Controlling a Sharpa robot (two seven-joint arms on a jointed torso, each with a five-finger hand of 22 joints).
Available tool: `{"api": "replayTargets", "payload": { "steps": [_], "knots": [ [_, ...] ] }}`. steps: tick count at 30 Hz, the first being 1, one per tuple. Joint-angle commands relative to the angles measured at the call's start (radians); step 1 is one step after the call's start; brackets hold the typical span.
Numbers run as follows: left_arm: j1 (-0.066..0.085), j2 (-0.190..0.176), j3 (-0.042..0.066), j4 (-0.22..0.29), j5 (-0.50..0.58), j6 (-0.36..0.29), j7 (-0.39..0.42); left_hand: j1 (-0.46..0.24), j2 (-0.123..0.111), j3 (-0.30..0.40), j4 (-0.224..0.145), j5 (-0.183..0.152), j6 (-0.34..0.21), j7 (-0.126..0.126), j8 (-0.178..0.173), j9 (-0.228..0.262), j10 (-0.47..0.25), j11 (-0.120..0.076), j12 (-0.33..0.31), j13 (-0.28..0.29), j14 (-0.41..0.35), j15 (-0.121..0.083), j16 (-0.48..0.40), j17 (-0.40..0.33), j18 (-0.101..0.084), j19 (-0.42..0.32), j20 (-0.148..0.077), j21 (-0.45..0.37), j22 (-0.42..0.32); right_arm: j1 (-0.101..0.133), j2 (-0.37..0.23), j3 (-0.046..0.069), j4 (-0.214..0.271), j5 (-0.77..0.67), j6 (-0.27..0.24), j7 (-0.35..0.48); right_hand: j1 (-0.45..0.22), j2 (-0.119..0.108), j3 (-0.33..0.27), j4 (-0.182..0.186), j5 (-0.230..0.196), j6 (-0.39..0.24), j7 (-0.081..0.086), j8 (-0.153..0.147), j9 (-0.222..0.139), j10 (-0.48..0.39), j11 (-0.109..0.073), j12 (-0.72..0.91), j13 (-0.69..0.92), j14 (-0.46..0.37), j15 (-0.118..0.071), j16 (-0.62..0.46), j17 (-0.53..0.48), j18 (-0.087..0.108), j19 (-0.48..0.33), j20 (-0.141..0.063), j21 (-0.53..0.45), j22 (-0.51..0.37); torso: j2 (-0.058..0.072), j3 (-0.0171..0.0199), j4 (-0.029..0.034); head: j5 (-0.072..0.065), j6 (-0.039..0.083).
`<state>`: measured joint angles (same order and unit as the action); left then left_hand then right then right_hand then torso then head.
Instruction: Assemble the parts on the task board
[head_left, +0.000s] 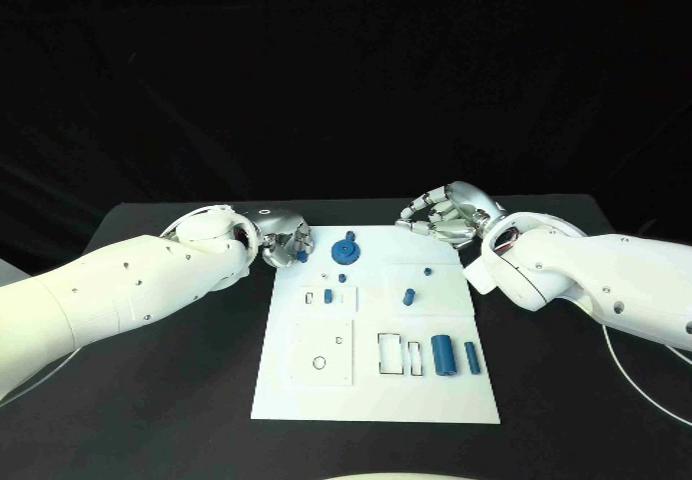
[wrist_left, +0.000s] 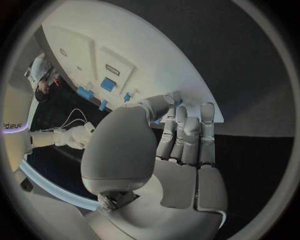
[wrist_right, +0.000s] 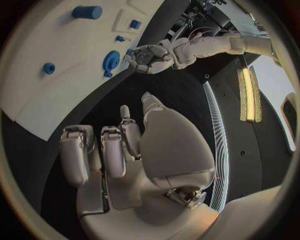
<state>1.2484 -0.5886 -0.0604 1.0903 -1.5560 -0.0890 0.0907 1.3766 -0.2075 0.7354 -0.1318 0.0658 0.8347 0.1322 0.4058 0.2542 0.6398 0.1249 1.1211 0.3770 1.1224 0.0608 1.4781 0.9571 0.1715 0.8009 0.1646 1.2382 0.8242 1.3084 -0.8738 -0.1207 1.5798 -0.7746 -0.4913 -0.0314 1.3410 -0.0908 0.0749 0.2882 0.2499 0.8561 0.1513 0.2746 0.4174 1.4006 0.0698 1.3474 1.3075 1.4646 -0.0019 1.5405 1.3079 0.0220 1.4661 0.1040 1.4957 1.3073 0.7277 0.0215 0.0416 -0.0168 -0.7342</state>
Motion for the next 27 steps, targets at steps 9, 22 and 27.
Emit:
{"api": "replayTargets", "payload": {
  "steps": [9,22,27],
  "knots": [
    [-0.004,0.008,-0.007,-0.013,-0.012,0.076,-0.032,-0.045,-0.014,-0.022,0.039,-0.008,0.022,0.017,-0.002,0.004,0.017,-0.018,0.027,0.004,0.018,-0.009,0.014,0.016,0.013,0.02,-0.003,-0.031,-0.016,-0.001,-0.001,0.0,0.001,-0.01,0.014,0.005,0.008,0.003,0.006,0.0,0.006,-0.007,0.0,-0.002,-0.001,0.006,-0.003,0.004,0.08,0.094,-0.005,0.005,0.214,-0.006,0.078,-0.009,0.003,0.23,0.0,0.0007,-0.0008,0.001,-0.002],
    [-0.004,0.001,-0.009,-0.007,-0.015,0.105,-0.054,-0.088,-0.036,-0.09,0.101,-0.008,0.035,0.014,-0.015,0.004,0.034,-0.033,0.087,0.031,0.06,-0.02,0.029,0.063,0.005,0.078,-0.012,-0.059,-0.018,0.0,-0.004,0.0,0.004,-0.01,0.014,0.004,0.007,0.002,0.006,0.001,0.006,-0.005,0.0,-0.002,-0.002,0.009,-0.002,0.007,0.082,0.095,-0.005,0.005,0.216,-0.006,0.078,-0.009,0.003,0.23,0.0,0.0002,-0.0001,0.0,-0.003],
    [-0.004,-0.002,-0.009,-0.006,-0.022,0.102,-0.066,-0.077,-0.036,-0.105,0.117,-0.009,0.04,0.014,-0.032,0.001,0.058,-0.043,0.119,0.046,0.112,-0.029,0.042,0.124,-0.004,0.135,-0.02,-0.044,0.016,0.0,-0.005,0.0,0.004,-0.011,0.013,0.004,0.007,0.002,0.006,0.001,0.006,-0.005,0.0,-0.002,-0.002,0.009,-0.002,0.007,0.082,0.095,-0.005,0.005,0.216,-0.006,0.078,-0.009,0.003,0.23,0.0,0.0006,-0.0005,0.001,-0.002]
  ]
}}
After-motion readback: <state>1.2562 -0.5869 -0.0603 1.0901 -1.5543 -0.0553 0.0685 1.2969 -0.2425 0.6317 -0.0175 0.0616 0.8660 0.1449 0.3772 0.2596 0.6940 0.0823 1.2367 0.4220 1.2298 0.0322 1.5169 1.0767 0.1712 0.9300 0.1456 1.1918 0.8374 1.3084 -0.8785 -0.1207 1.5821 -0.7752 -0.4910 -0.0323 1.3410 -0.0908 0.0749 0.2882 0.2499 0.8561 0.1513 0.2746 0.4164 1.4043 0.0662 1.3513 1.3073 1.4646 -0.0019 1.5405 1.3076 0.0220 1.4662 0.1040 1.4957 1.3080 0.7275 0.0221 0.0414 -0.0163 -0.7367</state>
